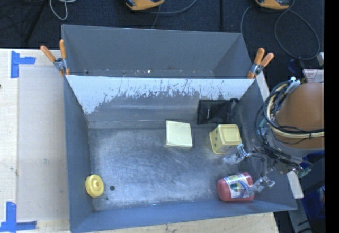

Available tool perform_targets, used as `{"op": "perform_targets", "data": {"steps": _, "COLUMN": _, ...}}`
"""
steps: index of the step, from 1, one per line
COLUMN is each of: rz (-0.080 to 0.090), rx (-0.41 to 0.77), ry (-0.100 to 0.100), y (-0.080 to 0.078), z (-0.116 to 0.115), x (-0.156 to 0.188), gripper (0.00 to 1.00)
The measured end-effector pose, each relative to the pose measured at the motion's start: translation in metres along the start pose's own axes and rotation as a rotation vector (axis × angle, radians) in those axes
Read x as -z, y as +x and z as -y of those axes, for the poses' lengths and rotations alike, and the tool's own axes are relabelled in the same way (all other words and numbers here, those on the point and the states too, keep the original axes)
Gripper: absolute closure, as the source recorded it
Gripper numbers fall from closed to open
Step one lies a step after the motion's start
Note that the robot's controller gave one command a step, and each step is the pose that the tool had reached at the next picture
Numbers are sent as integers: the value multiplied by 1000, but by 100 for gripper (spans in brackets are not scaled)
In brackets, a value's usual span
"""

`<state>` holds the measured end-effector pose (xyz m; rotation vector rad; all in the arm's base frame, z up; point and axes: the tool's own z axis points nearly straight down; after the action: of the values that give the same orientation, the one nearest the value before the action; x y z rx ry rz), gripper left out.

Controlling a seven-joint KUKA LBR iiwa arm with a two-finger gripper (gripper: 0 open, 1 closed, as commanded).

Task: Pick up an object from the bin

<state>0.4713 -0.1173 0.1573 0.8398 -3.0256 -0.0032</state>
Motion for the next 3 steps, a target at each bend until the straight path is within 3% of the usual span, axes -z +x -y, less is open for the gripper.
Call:
{"op": "perform_targets", "data": {"steps": 1, "rz": 1, "rx": 306, "ry": 3, "y": -4, "z": -2, "x": -56, "gripper": 0}}
{"op": "perform_targets", "data": {"steps": 2, "rz": 9, "rx": 309, "ry": 10, "y": -14, "z": -7, "x": -77, "gripper": 100}}
{"op": "perform_targets", "data": {"steps": 3, "rz": 9, "rx": 309, "ry": 10, "y": -14, "z": -7, "x": -77, "gripper": 100}}
